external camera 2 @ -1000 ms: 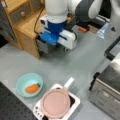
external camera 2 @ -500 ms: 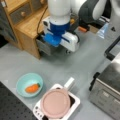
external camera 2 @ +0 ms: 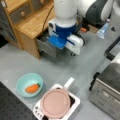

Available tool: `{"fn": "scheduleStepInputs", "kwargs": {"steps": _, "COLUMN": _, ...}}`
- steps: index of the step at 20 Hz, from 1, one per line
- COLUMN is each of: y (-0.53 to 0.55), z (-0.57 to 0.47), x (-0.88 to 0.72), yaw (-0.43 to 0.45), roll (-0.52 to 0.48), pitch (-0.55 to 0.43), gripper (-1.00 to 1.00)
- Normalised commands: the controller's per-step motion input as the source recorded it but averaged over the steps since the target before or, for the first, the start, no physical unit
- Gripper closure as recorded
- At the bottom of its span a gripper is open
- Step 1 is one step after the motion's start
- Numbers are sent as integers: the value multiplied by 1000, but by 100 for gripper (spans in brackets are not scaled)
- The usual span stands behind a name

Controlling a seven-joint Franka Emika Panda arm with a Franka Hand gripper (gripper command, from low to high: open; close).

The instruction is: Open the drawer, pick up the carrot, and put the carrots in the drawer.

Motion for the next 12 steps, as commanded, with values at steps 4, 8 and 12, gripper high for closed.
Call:
{"fn": "scheduleStepInputs", "kwargs": {"steps": 4, "y": 131, "z": -117, "x": -149, "yaw": -136, "roll": 104, "pitch": -167, "gripper": -100}}
{"fn": "scheduleStepInputs", "kwargs": {"steps": 8, "y": 108, "z": -104, "x": -152, "yaw": -113, "roll": 80, "pitch": -158, "gripper": -100}}
{"fn": "scheduleStepInputs", "kwargs": {"steps": 12, "y": 60, "z": -78, "x": -149, "yaw": -72, "roll": 73, "pitch": -142, "gripper": -100}}
